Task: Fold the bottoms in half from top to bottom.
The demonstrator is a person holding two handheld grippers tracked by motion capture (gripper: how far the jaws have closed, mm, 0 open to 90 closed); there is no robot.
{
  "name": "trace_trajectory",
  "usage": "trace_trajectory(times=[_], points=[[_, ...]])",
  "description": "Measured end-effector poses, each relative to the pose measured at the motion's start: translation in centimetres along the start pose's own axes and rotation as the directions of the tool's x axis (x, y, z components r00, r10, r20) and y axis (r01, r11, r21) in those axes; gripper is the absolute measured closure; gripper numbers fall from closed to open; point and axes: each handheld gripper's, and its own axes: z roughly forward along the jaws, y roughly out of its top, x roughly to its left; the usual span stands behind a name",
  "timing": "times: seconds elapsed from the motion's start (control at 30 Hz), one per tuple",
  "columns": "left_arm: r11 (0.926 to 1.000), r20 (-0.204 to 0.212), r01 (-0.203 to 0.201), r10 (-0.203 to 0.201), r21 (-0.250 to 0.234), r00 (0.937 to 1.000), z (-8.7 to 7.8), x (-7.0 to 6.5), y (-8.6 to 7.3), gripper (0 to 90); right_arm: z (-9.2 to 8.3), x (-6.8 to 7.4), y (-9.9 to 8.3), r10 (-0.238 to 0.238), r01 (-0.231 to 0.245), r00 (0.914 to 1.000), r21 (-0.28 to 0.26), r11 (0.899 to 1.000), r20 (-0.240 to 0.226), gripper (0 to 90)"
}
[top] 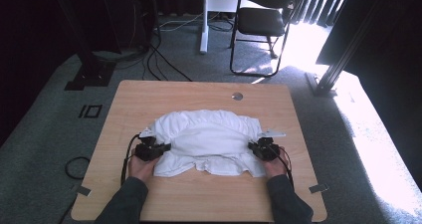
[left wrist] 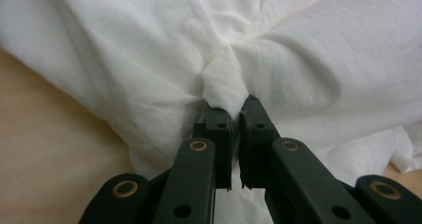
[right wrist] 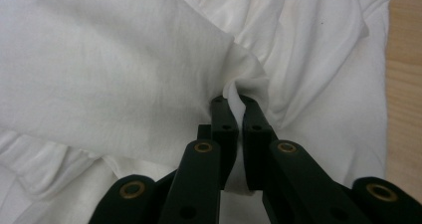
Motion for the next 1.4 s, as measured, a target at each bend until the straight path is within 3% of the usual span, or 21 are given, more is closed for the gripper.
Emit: trace_trajectory(times=[0.07,0.1,0.13,0.17,0.27,0.37,0.53,0.57,0.6,0.67,0.7,0.73,0.77,0.8,0.9,0.93,0.97,1.1,1.2,1.27,1.4], points=[[0.9989,0.002,-0.006,0.006,-0.047,1.0000,-0.5,0.2,0.8,86.7,0.2,-0.3,0.4,0.006,-0.006,1.0000,-0.003,1.000,0.002,87.7],[0.9989,0.002,-0.006,0.006,-0.047,1.0000,-0.5,0.2,0.8,86.8,0.2,-0.3,0.4,0.006,-0.006,1.0000,-0.003,1.000,0.002,87.7],[0.9907,0.037,0.017,-0.012,-0.135,0.9992,-2.2,0.4,1.4,86.8,0.0,-0.4,0.7,0.010,-0.010,0.9999,-0.014,1.000,0.008,87.8],[0.9863,0.049,0.016,-0.008,-0.164,0.9988,-3.1,0.4,1.5,87.0,-1.1,-0.6,1.1,0.019,-0.019,0.9998,-0.069,0.997,0.010,87.8],[0.9753,0.070,-0.004,0.020,-0.221,0.9973,-5.2,0.1,1.8,86.9,-3.2,-1.1,1.4,0.019,-0.022,0.9996,-0.151,0.988,-0.019,87.4],[0.9784,0.080,-0.036,0.054,-0.203,0.9953,-6.0,-0.4,1.6,85.6,-5.2,-1.0,1.5,-0.016,0.011,0.9996,-0.213,0.977,-0.023,87.0],[0.9779,0.124,-0.036,0.062,-0.206,0.9903,-6.7,-1.0,0.5,84.6,-7.3,-0.9,0.4,0.007,-0.025,0.9983,-0.307,0.951,-0.058,87.0],[0.9790,0.131,-0.044,0.071,-0.199,0.9888,-6.7,-1.2,0.5,78.3,-8.1,-1.0,-0.4,0.009,-0.037,0.9963,-0.332,0.943,-0.086,84.5],[0.9804,0.150,-0.044,0.074,-0.192,0.9859,-6.8,-1.3,0.4,68.7,-8.2,-1.0,-0.6,0.010,-0.043,0.9947,-0.326,0.944,-0.102,80.7],[0.9793,0.130,-0.068,0.094,-0.191,0.9871,-7.0,-1.8,0.5,54.8,-8.5,-1.2,-1.3,0.002,-0.038,0.9930,-0.304,0.952,-0.118,67.4],[0.9793,0.130,-0.068,0.094,-0.191,0.9871,-7.0,-1.8,0.5,50.4,-8.5,-1.2,-1.3,0.002,-0.038,0.9930,-0.304,0.952,-0.118,67.4],[0.9723,0.110,-0.079,0.105,-0.220,0.9883,-7.5,-2.3,1.2,50.4,-8.7,-1.2,-1.5,-0.002,-0.036,0.9924,-0.305,0.952,-0.123,59.0],[0.9696,0.105,-0.082,0.108,-0.231,0.9885,-7.7,-2.6,1.6,46.0,-9.4,-1.3,-1.3,0.008,-0.039,0.9956,-0.330,0.943,-0.094,42.1],[0.9663,0.101,-0.090,0.117,-0.241,0.9880,-7.7,-2.9,2.2,46.0,-9.6,-1.2,-0.9,0.018,-0.042,0.9970,-0.335,0.941,-0.075,40.4],[0.9624,0.080,-0.125,0.148,-0.241,0.9857,-7.5,-3.7,3.4,47.9,-9.8,-0.9,0.1,0.031,-0.041,0.9989,-0.335,0.941,-0.035,44.5],[0.9592,0.065,-0.155,0.175,-0.236,0.9824,-6.7,-4.3,4.7,47.9,-9.7,-0.6,0.7,0.022,-0.029,0.9995,-0.333,0.942,-0.024,48.2],[0.9598,0.064,-0.165,0.184,-0.227,0.9809,-6.2,-4.6,5.2,52.0,-9.1,0.1,1.9,0.009,-0.008,1.0000,-0.321,0.947,0.001,54.8],[0.9697,0.061,-0.167,0.180,-0.178,0.9818,-3.5,-5.4,6.8,54.0,-7.1,1.7,3.8,-0.017,0.021,0.9997,-0.281,0.960,0.018,54.2],[0.9748,0.065,-0.174,0.185,-0.139,0.9807,-1.6,-5.9,7.0,54.7,-5.7,3.1,5.0,-0.058,0.062,0.9980,-0.261,0.963,0.023,52.4],[0.9789,0.075,-0.168,0.178,-0.116,0.9813,-0.4,-6.0,6.7,54.6,-4.6,3.7,5.4,-0.060,0.065,0.9979,-0.240,0.969,0.026,52.0],[0.9856,0.096,-0.146,0.154,-0.086,0.9834,1.1,-5.8,5.7,54.6,-2.3,4.5,4.8,-0.080,0.083,0.9965,-0.162,0.983,0.024,50.8]])
